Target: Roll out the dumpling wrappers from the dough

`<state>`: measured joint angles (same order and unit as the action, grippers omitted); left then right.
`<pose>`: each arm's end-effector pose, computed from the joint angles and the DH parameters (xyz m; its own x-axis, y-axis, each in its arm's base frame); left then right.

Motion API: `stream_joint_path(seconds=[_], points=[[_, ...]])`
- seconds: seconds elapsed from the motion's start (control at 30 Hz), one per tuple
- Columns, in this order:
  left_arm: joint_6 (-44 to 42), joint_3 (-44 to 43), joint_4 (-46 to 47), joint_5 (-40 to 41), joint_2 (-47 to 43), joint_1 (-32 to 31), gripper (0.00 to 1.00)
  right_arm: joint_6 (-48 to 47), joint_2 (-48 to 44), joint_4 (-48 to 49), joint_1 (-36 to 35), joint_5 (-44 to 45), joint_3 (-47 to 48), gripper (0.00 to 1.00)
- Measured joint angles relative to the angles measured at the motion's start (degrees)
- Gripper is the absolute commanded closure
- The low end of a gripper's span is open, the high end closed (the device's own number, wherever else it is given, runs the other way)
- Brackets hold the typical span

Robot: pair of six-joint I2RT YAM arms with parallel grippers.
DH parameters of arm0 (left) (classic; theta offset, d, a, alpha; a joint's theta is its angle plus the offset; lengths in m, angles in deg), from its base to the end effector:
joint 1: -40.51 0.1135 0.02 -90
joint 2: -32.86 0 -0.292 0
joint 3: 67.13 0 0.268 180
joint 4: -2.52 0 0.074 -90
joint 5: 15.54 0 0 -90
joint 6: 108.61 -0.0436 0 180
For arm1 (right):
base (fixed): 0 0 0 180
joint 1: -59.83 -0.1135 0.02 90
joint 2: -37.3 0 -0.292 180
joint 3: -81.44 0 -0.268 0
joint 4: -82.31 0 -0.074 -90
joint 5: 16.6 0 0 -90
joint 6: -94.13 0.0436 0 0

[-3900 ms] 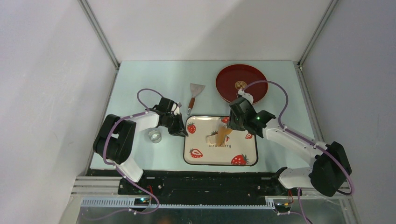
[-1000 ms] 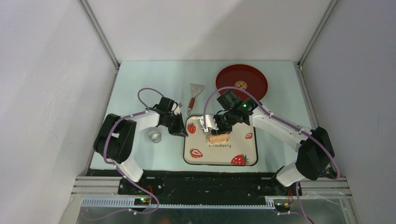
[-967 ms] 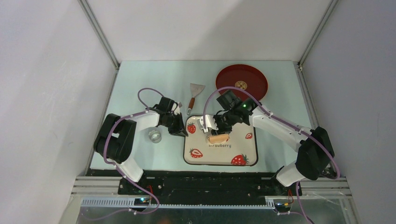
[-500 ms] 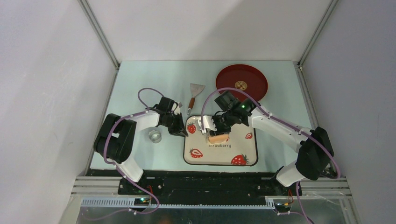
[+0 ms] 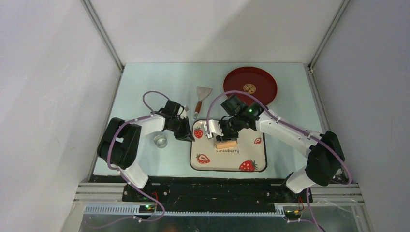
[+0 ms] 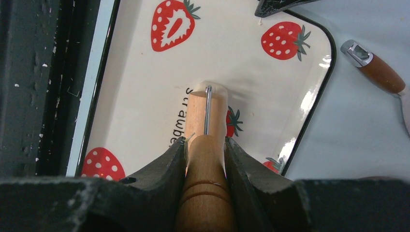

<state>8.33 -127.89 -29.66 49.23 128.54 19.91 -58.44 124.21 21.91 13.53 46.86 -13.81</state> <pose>0.2863 -0.1274 0.1462 -0.9832 -0.0683 -0.1690 0.0315 0.8497 -0.5263 0.2099 0.2478 0.2947 0.4179 -0.7120 -0.5643 -0.9077 -0.3533 -0.2263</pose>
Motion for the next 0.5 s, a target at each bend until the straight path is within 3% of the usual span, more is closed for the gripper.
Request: stream_joint_path(seconds=[0.5], points=[[-0.02,0.00,0.00,-0.02,0.02,0.00,1.00,3.80,-0.28,6.75,1.62,-2.80,-3.52,1.00]])
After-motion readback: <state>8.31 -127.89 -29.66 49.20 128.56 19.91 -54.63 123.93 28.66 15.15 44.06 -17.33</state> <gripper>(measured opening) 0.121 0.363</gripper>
